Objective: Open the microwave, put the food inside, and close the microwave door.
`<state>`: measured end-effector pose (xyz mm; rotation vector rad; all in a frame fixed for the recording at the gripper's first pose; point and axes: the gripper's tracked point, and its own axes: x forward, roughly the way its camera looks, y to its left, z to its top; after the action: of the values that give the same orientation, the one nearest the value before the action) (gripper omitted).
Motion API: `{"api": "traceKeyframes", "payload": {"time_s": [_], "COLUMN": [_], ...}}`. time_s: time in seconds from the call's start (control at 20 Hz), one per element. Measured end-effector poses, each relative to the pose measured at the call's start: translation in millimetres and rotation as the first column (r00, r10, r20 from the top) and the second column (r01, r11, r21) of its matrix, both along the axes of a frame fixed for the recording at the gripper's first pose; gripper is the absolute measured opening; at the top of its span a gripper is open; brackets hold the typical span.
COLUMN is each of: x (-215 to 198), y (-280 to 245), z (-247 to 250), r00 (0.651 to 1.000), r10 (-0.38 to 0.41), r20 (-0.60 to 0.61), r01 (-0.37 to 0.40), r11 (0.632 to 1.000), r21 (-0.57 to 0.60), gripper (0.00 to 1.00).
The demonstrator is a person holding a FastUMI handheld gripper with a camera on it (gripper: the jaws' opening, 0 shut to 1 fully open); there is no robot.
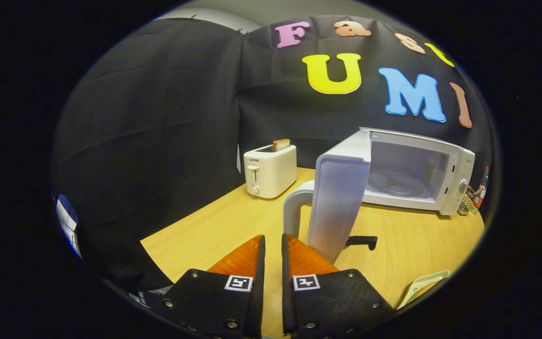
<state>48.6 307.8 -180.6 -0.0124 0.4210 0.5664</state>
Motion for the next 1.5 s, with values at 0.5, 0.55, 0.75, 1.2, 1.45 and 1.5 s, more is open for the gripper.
{"api": "traceKeyframes", "payload": {"time_s": [0.5, 0.55, 0.75, 1.2, 1.45, 1.5], "x": [-36, -36, -32, -15, -16, -17], "y": [-53, -64, -114, -219, -264, -271], "z": [43, 51, 72, 55, 12, 4], "r00": [0.988, 0.984, 0.961, 0.901, 0.877, 0.873], "r10": [-0.095, -0.124, -0.224, -0.41, -0.476, -0.487], "r20": [0.122, 0.128, 0.162, 0.141, 0.06, 0.045], "r01": [0.094, 0.119, 0.215, 0.415, 0.48, 0.488], "r11": [0.995, 0.992, 0.974, 0.91, 0.87, 0.863], "r21": [0.019, 0.041, 0.072, -0.011, -0.116, -0.134], "gripper": [0.98, 0.98, 0.98, 0.98, 0.98, 0.99]}}
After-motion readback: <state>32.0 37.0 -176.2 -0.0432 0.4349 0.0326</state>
